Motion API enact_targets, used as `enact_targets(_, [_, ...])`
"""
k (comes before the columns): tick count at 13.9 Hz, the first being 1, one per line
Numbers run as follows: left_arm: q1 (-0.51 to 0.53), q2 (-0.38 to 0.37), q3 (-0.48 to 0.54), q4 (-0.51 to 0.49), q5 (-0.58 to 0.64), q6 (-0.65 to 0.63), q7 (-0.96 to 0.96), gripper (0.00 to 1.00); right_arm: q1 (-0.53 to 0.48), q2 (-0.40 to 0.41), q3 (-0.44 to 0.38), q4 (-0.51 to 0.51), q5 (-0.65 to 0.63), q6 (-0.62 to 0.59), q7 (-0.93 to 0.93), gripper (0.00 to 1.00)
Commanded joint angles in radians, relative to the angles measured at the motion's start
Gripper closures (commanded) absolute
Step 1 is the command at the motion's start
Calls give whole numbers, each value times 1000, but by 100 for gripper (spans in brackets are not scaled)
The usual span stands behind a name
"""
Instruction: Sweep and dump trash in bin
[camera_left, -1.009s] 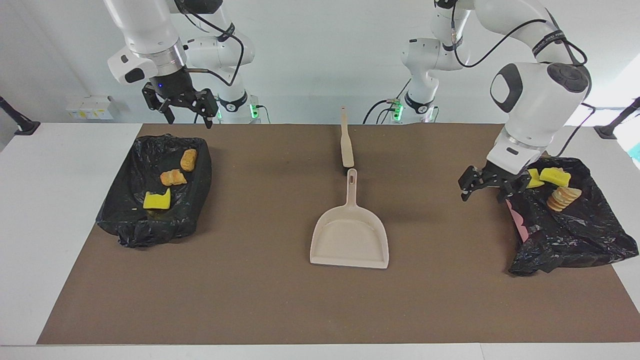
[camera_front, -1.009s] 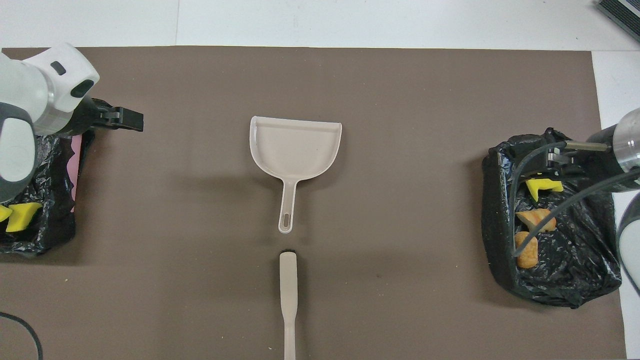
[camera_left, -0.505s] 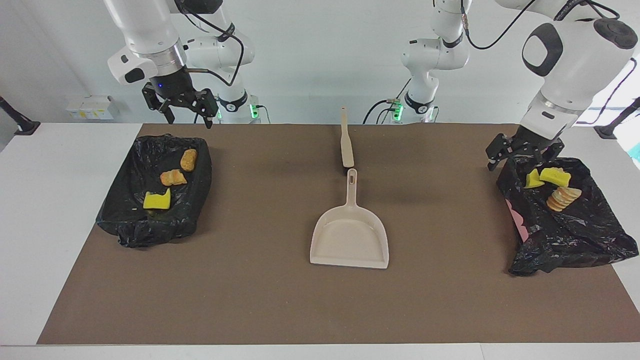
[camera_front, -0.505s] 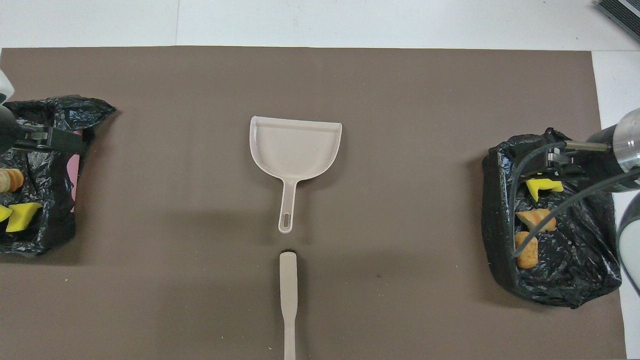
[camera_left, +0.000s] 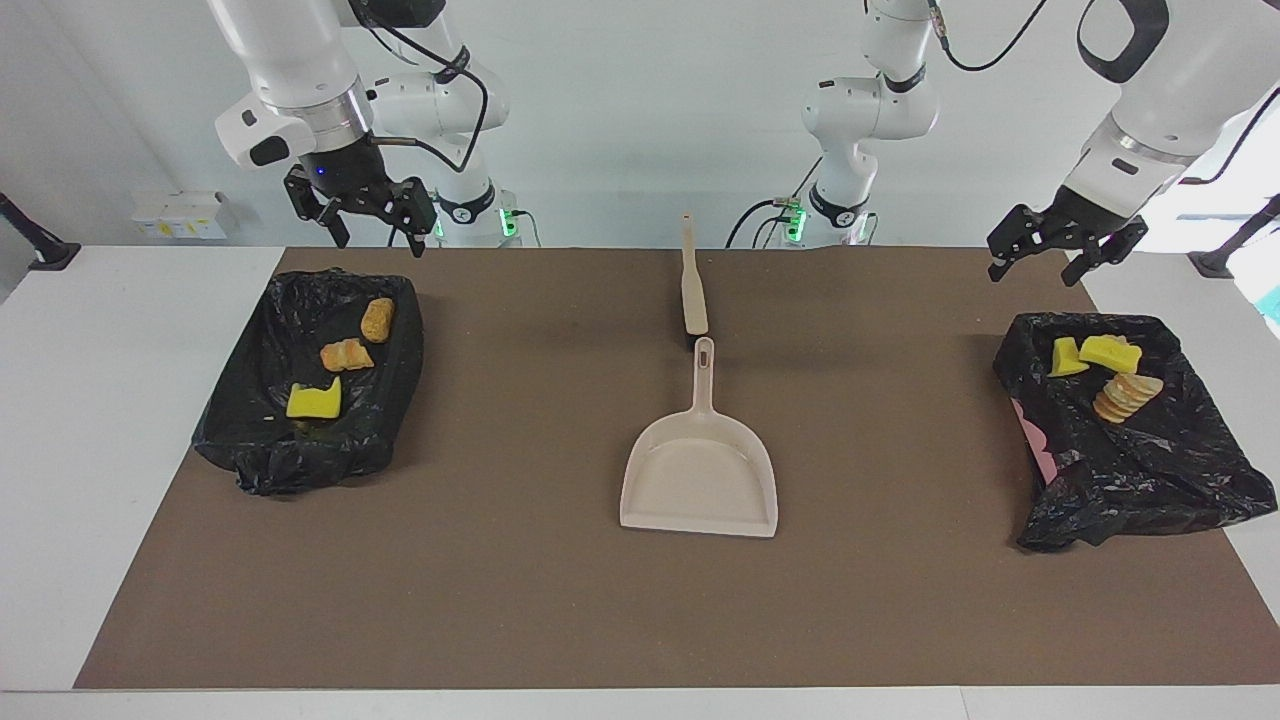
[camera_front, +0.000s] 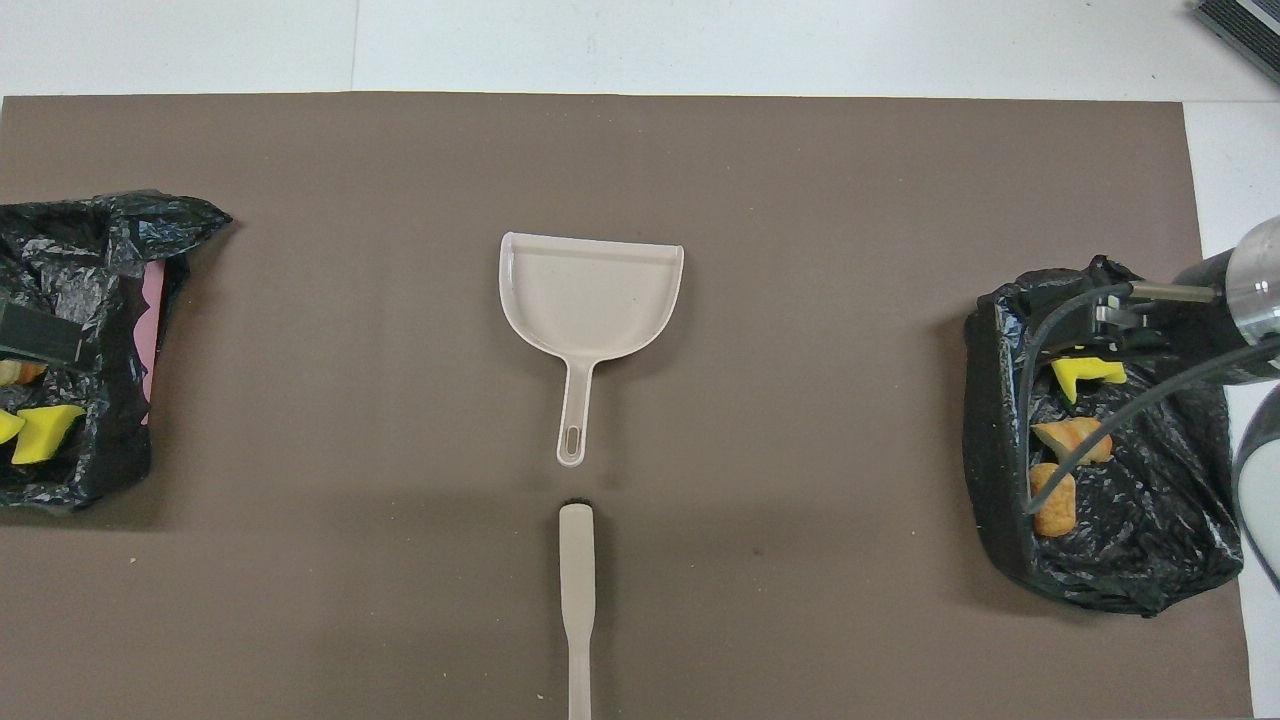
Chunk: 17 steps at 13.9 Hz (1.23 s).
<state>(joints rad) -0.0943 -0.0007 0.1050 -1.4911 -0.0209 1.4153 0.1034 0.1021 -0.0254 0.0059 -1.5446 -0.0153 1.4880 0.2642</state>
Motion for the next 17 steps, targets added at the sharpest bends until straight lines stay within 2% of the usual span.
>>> enact_targets(1, [7,8,-5,48,22,-73,-11,0,-10,7,2,14,17,-14,-28,0])
enact_targets(4, [4,-19,-17,40,26,-56,-13,0,-10,7,2,14,17,-14,-28,0])
enact_targets(17, [1,-21,-19,37,26,-53,-11,0,-10,7,2,14,17,-14,-30,0])
